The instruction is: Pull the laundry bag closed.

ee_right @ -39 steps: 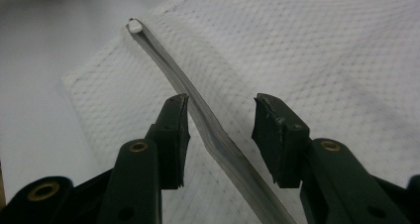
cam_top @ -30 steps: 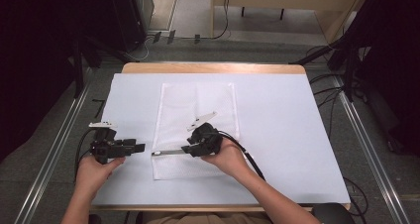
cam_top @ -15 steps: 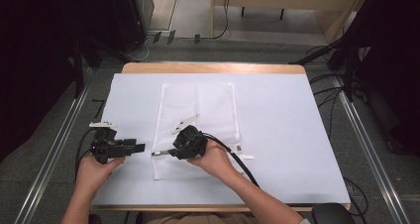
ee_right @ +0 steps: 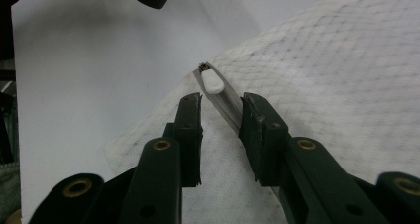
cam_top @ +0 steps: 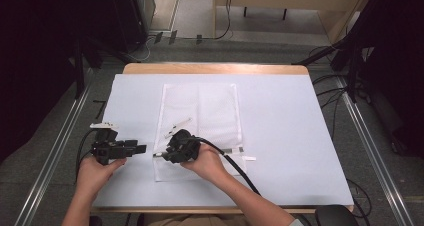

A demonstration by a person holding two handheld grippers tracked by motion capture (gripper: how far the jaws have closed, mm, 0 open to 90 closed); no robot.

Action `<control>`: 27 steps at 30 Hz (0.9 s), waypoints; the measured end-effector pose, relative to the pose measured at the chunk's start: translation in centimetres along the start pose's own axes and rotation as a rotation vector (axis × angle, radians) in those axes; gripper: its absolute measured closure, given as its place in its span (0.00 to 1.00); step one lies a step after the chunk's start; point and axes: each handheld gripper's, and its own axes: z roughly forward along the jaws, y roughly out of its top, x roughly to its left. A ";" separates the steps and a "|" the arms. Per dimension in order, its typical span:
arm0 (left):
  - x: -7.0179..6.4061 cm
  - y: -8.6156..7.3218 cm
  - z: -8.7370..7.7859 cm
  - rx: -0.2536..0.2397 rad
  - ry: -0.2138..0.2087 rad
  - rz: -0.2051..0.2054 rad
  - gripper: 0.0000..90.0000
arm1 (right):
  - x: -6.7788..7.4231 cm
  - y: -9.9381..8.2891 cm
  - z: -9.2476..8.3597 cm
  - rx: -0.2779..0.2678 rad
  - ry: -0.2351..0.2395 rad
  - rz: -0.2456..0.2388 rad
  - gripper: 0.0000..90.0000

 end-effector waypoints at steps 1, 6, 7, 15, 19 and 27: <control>0.0 0.0 0.0 0.001 0.001 0.002 0.48 | 0.2 0.1 0.6 0.010 0.003 -0.007 0.81; 0.1 0.0 0.0 0.000 -0.004 -0.002 0.49 | 0.3 0.1 1.4 0.034 0.006 -0.002 0.84; 0.1 0.0 0.0 0.003 -0.005 0.000 0.49 | 0.3 0.1 1.5 0.029 0.018 0.018 0.85; 0.1 0.0 0.0 0.003 -0.009 0.002 0.50 | 0.5 0.6 2.1 0.022 0.033 0.031 0.85; 0.2 0.0 0.0 -0.002 -0.005 -0.001 0.50 | 0.4 1.1 2.5 0.021 0.035 0.034 0.85; 0.2 -0.1 -0.1 -0.018 0.002 0.010 0.52 | 0.1 1.7 2.9 0.023 0.031 0.053 0.86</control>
